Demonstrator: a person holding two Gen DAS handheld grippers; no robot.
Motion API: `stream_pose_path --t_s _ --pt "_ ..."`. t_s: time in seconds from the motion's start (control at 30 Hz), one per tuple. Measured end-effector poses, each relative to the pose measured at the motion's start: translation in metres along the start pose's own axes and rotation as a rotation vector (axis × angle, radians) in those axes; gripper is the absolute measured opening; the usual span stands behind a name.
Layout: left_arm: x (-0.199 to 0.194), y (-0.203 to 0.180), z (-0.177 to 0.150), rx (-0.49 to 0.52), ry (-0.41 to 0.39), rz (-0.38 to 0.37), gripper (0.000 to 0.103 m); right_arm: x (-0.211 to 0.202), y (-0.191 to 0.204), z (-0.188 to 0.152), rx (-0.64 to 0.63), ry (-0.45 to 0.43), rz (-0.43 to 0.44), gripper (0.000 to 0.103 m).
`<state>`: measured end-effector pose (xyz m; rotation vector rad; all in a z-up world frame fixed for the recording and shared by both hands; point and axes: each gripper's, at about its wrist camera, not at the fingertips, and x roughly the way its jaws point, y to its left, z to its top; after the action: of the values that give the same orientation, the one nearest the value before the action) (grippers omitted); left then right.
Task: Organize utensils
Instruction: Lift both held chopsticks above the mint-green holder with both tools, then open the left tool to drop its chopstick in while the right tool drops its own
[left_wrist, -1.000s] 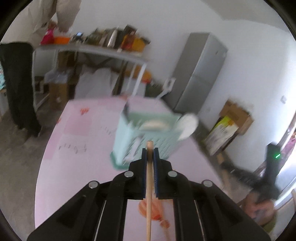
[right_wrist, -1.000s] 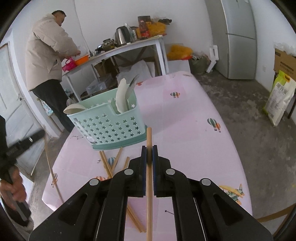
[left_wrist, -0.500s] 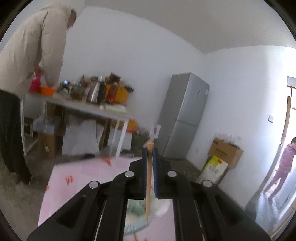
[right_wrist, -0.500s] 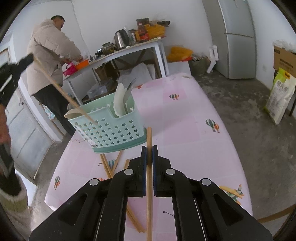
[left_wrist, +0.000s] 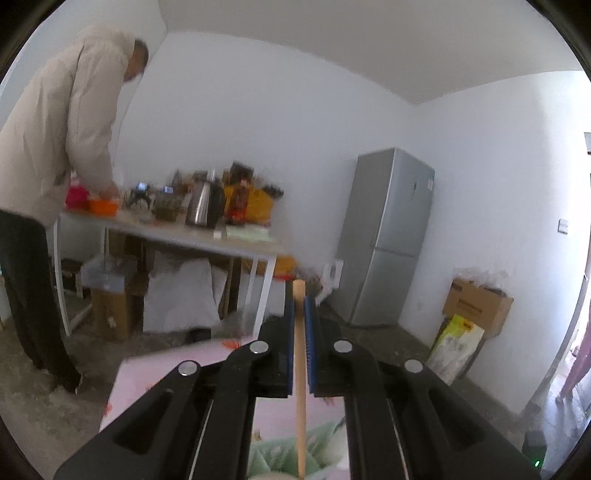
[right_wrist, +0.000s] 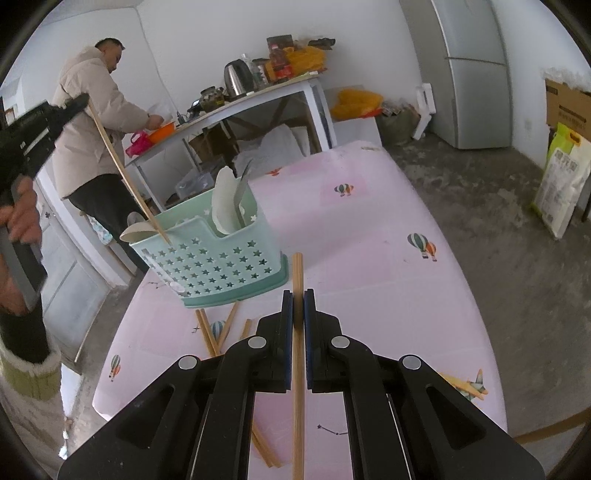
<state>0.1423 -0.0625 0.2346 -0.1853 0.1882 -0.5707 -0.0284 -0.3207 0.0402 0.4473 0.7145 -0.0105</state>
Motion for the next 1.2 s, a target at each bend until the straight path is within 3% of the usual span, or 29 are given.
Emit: stream_pose_path --t_s 0.17,0.47,0.57,0.7,0.97,1.2 --pt "-0.006 -0.009 0.02 0.047 -0.074 0.017 0.005 0.001 -0.001 0.0 0.009 -0.002 0.005 0.004" --pt "0.033 -0.006 -0.045 0.083 0.073 0.055 0.005 0.0 -0.006 -0.004 0.023 0.011 -0.001 0.004" --pt "0.034 -0.002 -0.063 0.063 0.137 0.022 0.005 -0.003 -0.008 -0.004 0.029 0.007 0.001 0.004" --pt "0.021 -0.004 -0.075 0.061 0.156 -0.013 0.005 -0.005 -0.007 -0.003 0.028 -0.002 0.0 0.004" --pt "-0.019 -0.017 -0.096 0.149 0.165 -0.046 0.029 -0.026 -0.002 0.002 0.01 -0.051 -0.025 0.004" --pt "-0.053 -0.023 -0.13 0.242 0.22 -0.025 0.051 -0.07 0.013 0.033 -0.037 -0.196 -0.035 0.004"
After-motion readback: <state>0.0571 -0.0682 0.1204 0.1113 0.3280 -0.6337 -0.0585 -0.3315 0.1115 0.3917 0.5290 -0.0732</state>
